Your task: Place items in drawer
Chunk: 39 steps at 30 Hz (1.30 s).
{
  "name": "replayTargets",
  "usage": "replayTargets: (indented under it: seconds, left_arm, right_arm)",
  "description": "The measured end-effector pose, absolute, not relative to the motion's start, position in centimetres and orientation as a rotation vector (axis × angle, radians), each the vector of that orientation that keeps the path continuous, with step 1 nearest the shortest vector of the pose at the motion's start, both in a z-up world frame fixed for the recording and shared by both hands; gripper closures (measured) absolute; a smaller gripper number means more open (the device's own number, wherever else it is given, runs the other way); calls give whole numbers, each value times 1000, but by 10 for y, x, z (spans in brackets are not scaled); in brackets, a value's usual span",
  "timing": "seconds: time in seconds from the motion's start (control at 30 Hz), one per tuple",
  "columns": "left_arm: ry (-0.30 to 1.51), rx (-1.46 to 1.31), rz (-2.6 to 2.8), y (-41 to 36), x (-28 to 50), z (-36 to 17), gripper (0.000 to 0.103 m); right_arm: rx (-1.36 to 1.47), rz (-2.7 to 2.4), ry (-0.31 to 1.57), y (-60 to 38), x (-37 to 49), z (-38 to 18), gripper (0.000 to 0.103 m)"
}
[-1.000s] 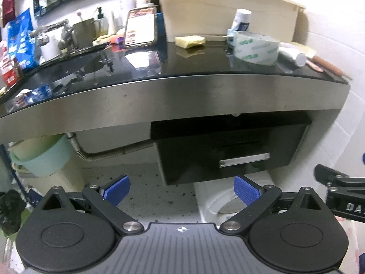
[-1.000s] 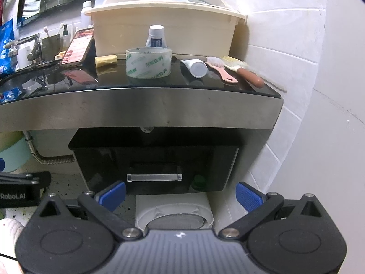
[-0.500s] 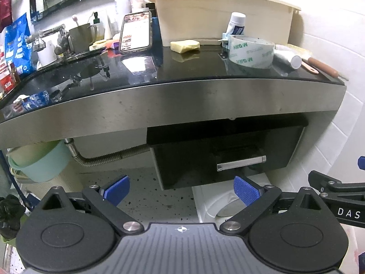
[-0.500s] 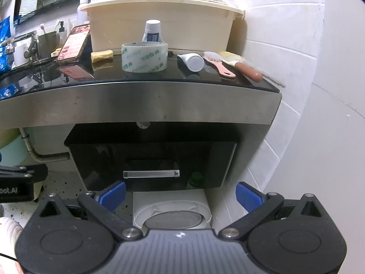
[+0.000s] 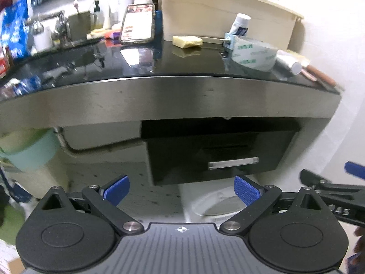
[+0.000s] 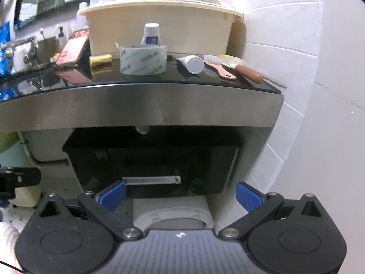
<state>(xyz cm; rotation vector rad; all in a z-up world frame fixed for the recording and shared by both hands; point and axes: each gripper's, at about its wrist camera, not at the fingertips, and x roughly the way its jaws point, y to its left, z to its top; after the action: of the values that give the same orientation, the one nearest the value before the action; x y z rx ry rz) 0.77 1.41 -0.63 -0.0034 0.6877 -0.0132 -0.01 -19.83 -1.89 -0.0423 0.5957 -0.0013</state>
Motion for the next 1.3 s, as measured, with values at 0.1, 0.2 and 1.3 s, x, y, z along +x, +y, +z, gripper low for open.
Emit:
replayTargets:
  seconds: [0.1,0.2,1.3]
  left_arm:
    - [678,42,10,11,7,-8,4]
    - [676,28,-13,15,6,-9,4]
    - [629,11,-28,31,3,-19,4]
  right_arm:
    - [-1,51,571,-204,-1,-24,0]
    - [32,107,575,-209,1,-30,0]
    - [-90,350,457,-216,28,-70,0]
